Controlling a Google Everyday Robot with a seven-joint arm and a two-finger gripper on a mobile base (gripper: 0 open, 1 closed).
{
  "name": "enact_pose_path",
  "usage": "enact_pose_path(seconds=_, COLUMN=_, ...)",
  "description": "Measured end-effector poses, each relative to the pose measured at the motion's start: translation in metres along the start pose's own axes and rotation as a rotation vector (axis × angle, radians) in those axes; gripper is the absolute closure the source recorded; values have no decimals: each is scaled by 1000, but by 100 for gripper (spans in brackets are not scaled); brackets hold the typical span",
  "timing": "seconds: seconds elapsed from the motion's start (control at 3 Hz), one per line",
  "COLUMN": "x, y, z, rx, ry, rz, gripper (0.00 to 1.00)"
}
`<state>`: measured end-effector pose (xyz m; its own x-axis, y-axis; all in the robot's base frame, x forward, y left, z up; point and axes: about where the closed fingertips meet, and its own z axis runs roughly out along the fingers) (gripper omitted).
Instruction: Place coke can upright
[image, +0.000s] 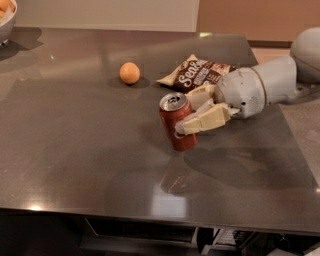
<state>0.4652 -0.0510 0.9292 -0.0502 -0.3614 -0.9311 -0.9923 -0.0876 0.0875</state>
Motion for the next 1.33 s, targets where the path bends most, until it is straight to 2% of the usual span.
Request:
enact_pose_path(seconds=0.33, x=11, y=5, z=-1, rx=-17, ry=-86, rz=-16, gripper=100)
enact_pose_path(seconds=0.67, x=21, y=5, z=-1, rx=-22, ry=-142, rz=-10, gripper=100)
enact_pose_path(seconds=1.0, x=30, y=6, z=-2, rx=-25, ry=-196, rz=6, gripper=83)
enact_pose_path(seconds=1.33, x=36, y=8, z=-1, rx=-33, ry=-229, rz=3, gripper=61)
